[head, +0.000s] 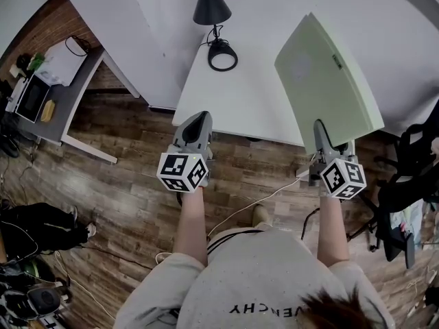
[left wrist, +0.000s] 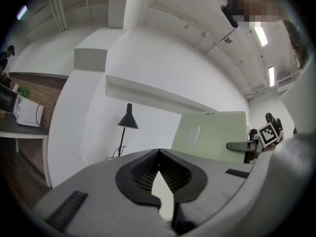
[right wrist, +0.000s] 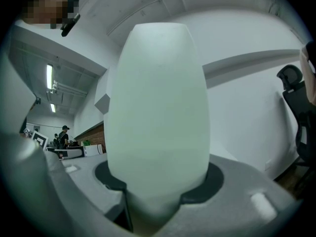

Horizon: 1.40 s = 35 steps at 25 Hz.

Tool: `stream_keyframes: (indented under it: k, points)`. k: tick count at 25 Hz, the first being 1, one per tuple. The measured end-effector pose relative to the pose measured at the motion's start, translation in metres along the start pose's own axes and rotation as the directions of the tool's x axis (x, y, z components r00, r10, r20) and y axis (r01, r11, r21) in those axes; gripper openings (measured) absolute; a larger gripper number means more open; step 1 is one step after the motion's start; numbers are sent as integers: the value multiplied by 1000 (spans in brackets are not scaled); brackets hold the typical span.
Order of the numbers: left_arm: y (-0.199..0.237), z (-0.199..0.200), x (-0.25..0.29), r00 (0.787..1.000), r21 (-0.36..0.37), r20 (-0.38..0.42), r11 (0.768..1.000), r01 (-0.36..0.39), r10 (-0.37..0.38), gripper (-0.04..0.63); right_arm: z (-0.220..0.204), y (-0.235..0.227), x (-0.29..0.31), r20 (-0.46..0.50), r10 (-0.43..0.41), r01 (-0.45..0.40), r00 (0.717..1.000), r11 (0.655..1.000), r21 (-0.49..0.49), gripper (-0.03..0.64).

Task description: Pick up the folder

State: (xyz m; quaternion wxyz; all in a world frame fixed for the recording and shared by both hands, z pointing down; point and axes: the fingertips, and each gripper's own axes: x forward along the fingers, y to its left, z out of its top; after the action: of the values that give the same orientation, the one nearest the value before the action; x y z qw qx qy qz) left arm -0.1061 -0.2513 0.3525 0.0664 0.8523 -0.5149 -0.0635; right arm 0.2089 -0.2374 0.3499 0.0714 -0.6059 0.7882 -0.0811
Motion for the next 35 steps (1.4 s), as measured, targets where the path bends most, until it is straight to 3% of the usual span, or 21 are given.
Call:
stream_keyframes:
  k: [35]
  points:
    - [8, -9, 30, 1000, -9, 0, 1000, -10, 10, -2, -10, -22, 28, -14, -13, 13, 1000, 1000, 5, 259]
